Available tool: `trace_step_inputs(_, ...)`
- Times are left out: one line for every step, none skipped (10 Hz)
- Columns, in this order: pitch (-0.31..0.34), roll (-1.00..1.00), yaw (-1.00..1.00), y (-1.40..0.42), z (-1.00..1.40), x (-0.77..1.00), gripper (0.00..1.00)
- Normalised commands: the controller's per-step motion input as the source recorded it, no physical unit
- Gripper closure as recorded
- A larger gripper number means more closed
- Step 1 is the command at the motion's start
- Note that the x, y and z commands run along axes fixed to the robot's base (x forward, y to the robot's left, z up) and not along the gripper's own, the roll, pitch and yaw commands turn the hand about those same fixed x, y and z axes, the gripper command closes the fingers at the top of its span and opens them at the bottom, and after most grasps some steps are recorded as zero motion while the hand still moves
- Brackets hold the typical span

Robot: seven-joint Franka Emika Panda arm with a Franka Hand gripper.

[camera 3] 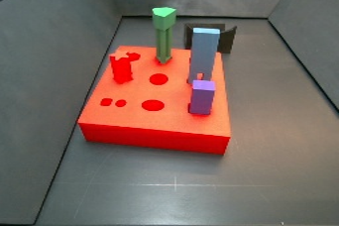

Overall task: Pick up the square-circle object. Move up. Move to above the board. Insert the square-circle object.
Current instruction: Move to above the board.

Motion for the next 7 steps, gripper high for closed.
trace_step_inputs(-0.029,-0.03,0.04,-0.23,1.00,0.20,1.00)
trace_step_inputs(0.046,-0.01,0.04,-0.21,1.00,0.19,1.00)
trace_step_inputs(0.095,0.01,0.04,-0.19,1.00,0.17,1.00)
trace_step_inputs(0.115,0.03,0.04,-0.16,1.00,0.15,1.00)
trace_step_inputs(0.122,0.05,0.04,-0.13,0.99,0.13,1.00)
trace_step_inputs(0.124,0.07,0.04,-0.09,0.84,0.08,1.00)
trace_step_inputs(0.124,0.08,0.05,-0.06,0.69,0.05,1.00)
